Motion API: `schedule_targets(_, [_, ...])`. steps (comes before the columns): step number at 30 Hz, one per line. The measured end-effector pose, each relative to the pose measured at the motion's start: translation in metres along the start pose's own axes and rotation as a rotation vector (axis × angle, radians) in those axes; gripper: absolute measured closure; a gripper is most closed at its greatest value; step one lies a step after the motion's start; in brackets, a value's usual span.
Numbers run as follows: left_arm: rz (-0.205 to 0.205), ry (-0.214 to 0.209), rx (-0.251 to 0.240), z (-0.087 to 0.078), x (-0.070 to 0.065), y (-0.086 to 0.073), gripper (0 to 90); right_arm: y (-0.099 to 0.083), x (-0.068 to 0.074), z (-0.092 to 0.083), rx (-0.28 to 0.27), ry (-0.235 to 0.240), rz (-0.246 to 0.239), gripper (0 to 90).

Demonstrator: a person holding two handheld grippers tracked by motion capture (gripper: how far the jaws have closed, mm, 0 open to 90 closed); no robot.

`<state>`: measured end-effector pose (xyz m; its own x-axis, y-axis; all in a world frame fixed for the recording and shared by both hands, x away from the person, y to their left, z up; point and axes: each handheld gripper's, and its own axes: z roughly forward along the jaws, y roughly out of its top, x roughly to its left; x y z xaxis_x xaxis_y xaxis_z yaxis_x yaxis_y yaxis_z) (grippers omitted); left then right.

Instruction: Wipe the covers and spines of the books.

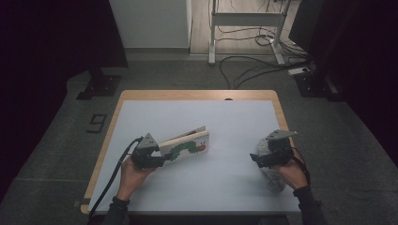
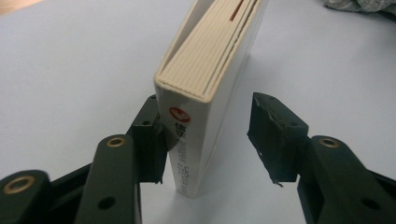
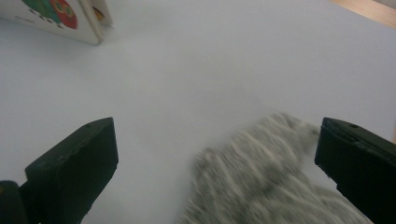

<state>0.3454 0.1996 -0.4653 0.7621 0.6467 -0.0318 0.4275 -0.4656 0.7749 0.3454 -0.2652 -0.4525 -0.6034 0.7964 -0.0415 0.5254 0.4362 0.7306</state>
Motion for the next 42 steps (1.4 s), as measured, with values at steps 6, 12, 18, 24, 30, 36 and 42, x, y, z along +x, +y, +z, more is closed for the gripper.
schedule_targets(6, [0.007, 0.02, 0.002, 0.001, -0.001, -0.001, 53.8, -0.019, -0.015, -0.01, 0.033, -0.054, 0.029, 0.0])
schedule_targets(12, [0.008, 0.027, 0.006, 0.0, 0.0, -0.001, 58.6, -0.036, -0.024, -0.008, 0.058, -0.074, 0.068, 0.0])
schedule_targets(18, [0.008, 0.028, 0.003, 0.0, 0.001, -0.001, 60.4, -0.052, -0.028, 0.007, 0.1, -0.066, 0.091, 3.3])
schedule_targets(24, [0.01, 0.027, 0.004, -0.001, 0.001, -0.001, 60.9, -0.063, -0.033, 0.017, 0.122, -0.058, 0.133, 26.4])
schedule_targets(30, [0.015, 0.029, 0.005, -0.001, 0.0, -0.001, 61.0, -0.067, -0.034, 0.018, 0.126, -0.03, 0.161, 51.6])
schedule_targets(36, [0.015, 0.027, 0.001, -0.001, 0.001, -0.002, 61.1, -0.063, -0.032, 0.01, 0.125, -0.039, 0.123, 58.8])
schedule_targets(42, [0.013, 0.025, -0.001, -0.001, 0.001, -0.002, 61.5, -0.055, -0.029, -0.003, 0.088, -0.028, 0.116, 59.5])
